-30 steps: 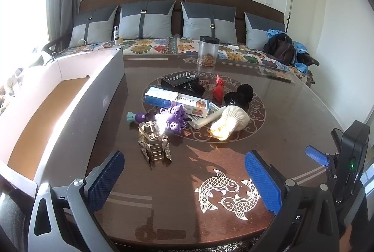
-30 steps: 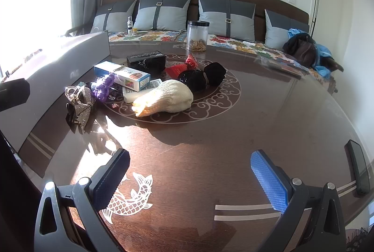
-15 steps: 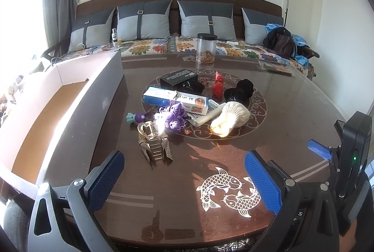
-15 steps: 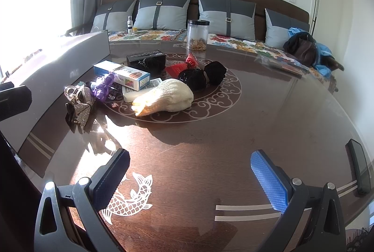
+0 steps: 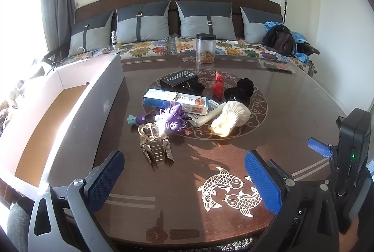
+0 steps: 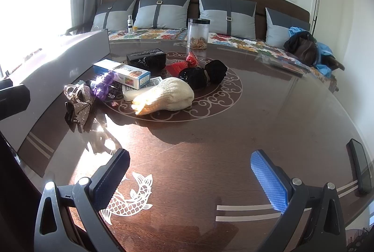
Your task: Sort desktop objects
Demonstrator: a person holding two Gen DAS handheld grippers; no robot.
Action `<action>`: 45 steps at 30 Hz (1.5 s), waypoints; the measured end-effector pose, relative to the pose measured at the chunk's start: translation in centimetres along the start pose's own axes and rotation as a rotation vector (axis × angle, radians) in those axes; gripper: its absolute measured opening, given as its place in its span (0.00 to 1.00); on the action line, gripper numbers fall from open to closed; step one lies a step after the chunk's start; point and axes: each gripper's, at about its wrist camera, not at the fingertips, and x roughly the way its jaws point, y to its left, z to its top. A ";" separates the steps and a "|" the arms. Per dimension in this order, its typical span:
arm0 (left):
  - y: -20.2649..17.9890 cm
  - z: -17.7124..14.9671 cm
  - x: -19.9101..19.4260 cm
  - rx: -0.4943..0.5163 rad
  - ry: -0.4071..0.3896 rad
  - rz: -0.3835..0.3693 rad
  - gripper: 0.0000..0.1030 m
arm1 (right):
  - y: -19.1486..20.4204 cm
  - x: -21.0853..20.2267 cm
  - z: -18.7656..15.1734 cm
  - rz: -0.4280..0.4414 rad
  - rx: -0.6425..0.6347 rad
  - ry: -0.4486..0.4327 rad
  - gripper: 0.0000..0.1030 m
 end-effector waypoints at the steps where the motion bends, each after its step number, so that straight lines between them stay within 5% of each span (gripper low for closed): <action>1: -0.1 0.0 0.0 0.002 0.000 0.001 1.00 | 0.0 0.0 0.0 0.000 0.000 0.000 1.00; 23: -0.1 0.0 0.2 0.010 0.010 0.005 1.00 | 0.1 0.5 -0.1 0.003 0.000 0.010 1.00; 33: 1.2 -3.1 6.7 -0.012 0.244 0.034 1.00 | 0.1 1.7 -0.3 -0.023 -0.006 0.069 1.00; 40: 1.4 -5.9 10.0 -0.039 0.385 0.021 1.00 | -1.8 4.1 -0.8 -0.027 0.059 0.200 1.00; 45: 1.7 -6.1 10.4 -0.013 0.353 -0.001 1.00 | -3.7 5.3 -1.2 0.003 0.149 0.267 1.00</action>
